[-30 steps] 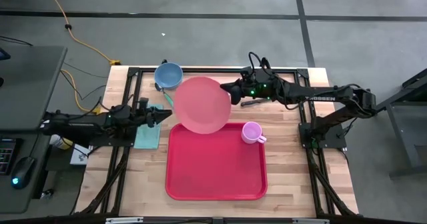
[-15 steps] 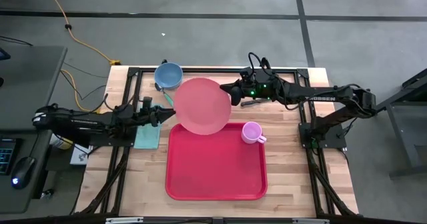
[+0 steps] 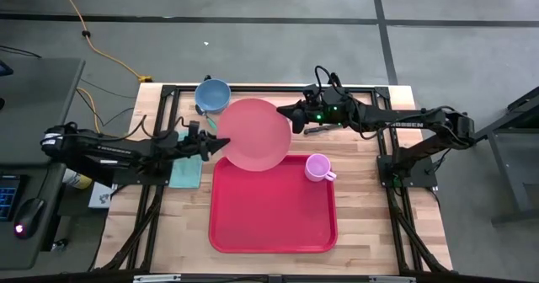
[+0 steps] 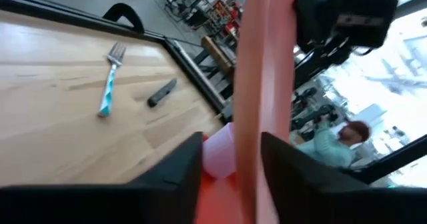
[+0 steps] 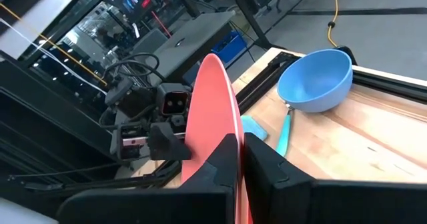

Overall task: Set up tray
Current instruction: Put the pink plate on the red serving tray to the bottom left of the purple mug

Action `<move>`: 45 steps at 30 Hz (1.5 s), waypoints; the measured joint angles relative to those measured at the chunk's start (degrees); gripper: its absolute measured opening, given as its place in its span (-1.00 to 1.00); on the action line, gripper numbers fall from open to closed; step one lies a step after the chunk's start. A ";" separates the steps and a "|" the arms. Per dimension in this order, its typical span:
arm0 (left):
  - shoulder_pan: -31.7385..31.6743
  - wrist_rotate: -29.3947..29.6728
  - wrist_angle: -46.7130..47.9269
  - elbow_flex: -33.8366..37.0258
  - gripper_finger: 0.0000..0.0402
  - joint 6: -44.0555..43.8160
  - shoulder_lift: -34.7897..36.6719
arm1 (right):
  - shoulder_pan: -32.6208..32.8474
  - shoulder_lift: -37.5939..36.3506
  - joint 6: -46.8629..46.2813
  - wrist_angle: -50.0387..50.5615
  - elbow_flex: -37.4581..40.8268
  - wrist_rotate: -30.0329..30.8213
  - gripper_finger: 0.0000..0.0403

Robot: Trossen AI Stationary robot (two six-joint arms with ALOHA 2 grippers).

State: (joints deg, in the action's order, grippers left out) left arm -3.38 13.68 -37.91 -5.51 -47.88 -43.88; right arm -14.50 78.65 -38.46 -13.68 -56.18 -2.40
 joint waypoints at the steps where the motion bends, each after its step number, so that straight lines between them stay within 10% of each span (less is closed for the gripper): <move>1: 0.00 0.00 0.10 -0.03 -0.34 0.60 -0.16 | 0.00 0.00 0.00 0.00 0.00 -0.10 -1.00; 5: -0.06 0.27 -0.40 -0.18 -0.89 1.59 -0.17 | 0.02 0.00 0.23 -0.19 -0.02 -0.53 -1.00; 26: 0.00 -10.19 0.19 -0.29 -0.93 1.49 -0.15 | -3.67 -6.46 8.75 -0.28 -0.11 -1.32 -0.97; 45: 11.57 -22.23 12.08 -2.45 -0.93 -28.16 -5.75 | -12.68 -12.92 13.74 22.64 -0.02 6.35 -0.12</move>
State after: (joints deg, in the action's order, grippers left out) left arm 8.20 -8.55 -25.83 -7.96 -76.04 -49.63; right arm -27.18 65.73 -24.72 8.96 -56.21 3.95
